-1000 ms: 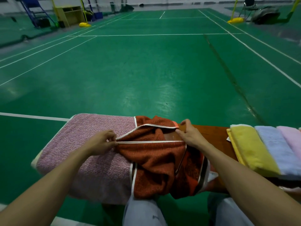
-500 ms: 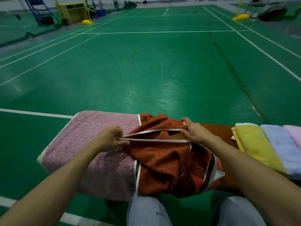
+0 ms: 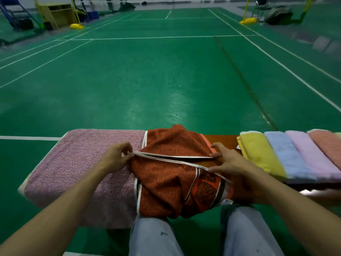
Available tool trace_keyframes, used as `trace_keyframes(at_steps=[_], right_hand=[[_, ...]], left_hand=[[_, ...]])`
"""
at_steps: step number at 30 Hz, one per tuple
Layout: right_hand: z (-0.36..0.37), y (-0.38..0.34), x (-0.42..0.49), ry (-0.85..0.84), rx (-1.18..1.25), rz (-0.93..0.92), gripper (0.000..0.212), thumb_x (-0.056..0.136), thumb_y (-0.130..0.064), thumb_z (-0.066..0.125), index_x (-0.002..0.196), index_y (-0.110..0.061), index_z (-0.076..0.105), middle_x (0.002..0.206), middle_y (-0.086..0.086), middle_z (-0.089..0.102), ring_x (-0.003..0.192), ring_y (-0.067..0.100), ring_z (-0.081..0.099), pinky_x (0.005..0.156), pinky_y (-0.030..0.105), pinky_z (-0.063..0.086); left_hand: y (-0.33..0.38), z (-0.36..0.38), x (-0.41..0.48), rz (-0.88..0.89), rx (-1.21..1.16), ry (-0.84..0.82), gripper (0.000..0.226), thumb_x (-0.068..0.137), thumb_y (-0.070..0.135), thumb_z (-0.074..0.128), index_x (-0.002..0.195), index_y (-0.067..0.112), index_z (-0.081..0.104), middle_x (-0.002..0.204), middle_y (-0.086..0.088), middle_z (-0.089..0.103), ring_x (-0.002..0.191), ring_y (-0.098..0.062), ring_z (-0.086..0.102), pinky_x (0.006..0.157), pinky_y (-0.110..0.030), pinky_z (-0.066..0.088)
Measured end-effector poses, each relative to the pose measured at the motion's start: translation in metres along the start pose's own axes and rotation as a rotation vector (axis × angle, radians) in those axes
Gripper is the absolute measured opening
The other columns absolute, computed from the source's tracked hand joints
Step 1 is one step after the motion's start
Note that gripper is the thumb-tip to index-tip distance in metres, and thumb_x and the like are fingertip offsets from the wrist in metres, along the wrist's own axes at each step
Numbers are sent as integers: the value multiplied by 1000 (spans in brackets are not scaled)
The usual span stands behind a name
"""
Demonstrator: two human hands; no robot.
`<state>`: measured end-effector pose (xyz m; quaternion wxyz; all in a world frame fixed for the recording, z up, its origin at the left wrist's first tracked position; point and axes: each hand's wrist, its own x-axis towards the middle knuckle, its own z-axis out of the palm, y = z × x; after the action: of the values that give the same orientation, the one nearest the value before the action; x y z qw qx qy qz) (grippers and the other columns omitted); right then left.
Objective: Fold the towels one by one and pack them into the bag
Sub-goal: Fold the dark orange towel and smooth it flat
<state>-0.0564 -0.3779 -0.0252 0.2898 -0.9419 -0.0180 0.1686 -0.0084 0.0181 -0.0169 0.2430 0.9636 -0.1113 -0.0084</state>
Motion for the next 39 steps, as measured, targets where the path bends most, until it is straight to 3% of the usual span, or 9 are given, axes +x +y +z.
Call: trace_keyframes(at_steps=[3,8,12,16,21,24,27,35,39], right_hand=[[1,10,-10,-35,-33,-34,105,60,-42,91,142,-36,25,143,-9,53,131,22,48,110,42,38],[5,20,-14,-38,-89,-92,107,59,-38,91,142,-41,23,147,-9,48,133,19,44,111,45,37],[12,24,-8,94,-83,-105,80,69,-33,87,132,-39,38,134,-11,60,123,17,52,105,44,43],[21,27,0,247,-114,-120,51,78,-29,80,119,-32,50,116,-6,70,111,18,60,94,42,50],[25,28,5,362,-165,-125,34,83,-34,76,108,-29,55,105,-5,72,98,18,63,84,38,52],[24,30,4,363,-131,-122,33,82,-34,77,106,-26,57,104,-3,72,96,20,65,85,41,53],[24,33,3,359,-129,-111,32,81,-36,77,105,-27,57,100,-1,72,93,21,64,83,42,53],[16,36,-1,208,-111,-129,41,83,-36,75,118,-32,53,103,-4,63,96,13,59,83,28,49],[11,38,-11,124,-96,-143,52,84,-34,75,128,-36,48,111,-8,56,104,10,53,94,30,46]], left_hand=[[4,2,2,-52,-51,-13,19,89,13,65,85,25,51,94,1,61,86,-19,59,70,-29,44],[5,2,2,-77,-133,-28,17,92,5,59,93,21,54,98,-3,62,92,-21,59,68,-27,44],[5,3,2,-74,-179,-33,27,92,1,56,88,27,56,97,-1,65,90,-18,61,64,-20,42],[13,6,-2,-59,-213,-48,13,85,8,70,93,16,63,89,0,65,85,-12,62,64,-15,42],[11,1,0,-35,-120,8,31,70,9,83,72,29,59,72,4,63,69,-14,59,62,-25,42],[11,-3,3,-62,-111,54,22,73,9,80,72,24,64,70,6,63,66,-9,58,57,-12,38],[8,-7,4,-53,-144,62,17,78,5,76,78,20,69,73,6,66,70,-3,60,64,-12,43],[0,-4,4,-47,-162,32,17,86,2,67,89,19,70,80,3,67,73,-13,62,58,-5,43],[-4,2,5,-57,-150,53,20,86,0,65,91,19,71,85,-3,68,76,-19,63,58,-5,41]])
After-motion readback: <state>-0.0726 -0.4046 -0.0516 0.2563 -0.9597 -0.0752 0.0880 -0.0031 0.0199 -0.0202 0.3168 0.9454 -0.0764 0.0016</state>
